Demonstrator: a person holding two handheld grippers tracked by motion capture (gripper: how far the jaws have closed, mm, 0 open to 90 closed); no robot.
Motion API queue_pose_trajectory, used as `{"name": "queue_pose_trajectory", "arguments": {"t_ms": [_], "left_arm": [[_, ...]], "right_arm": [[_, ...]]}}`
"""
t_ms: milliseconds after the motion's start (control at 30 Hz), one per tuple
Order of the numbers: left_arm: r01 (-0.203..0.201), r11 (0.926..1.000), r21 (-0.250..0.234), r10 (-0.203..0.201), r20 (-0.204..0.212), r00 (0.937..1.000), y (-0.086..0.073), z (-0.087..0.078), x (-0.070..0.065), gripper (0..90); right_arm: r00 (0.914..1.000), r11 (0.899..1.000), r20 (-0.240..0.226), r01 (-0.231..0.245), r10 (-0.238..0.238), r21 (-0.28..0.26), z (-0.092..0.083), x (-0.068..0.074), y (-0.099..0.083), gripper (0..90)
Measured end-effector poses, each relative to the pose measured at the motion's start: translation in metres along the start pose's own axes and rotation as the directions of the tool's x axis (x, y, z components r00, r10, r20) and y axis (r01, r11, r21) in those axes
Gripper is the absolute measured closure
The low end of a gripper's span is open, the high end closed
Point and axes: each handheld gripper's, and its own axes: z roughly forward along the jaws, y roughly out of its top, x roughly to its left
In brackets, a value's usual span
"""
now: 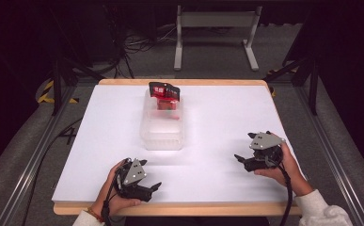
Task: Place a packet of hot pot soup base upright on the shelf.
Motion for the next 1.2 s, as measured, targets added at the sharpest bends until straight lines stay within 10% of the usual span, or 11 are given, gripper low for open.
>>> {"name": "queue_pose_trajectory", "arguments": {"t_ms": [467, 1200], "left_arm": [[-0.016, 0.9999, 0.005, 0.016, -0.003, 0.9999, 0.0, -0.001, -0.002, 11.5], [0.002, 1.0, 0.006, -0.002, -0.046, 0.9989, -0.012, -0.013, 0.011, 11.1]], "right_arm": [[0.9963, 0.994, 0.039, -0.073, 0.076, -0.08, -0.019, 0.007, -0.04, 9.0], [0.977, 0.984, 0.119, -0.174, 0.177, -0.031, -0.047, 0.012, -0.089, 8.6]]}}
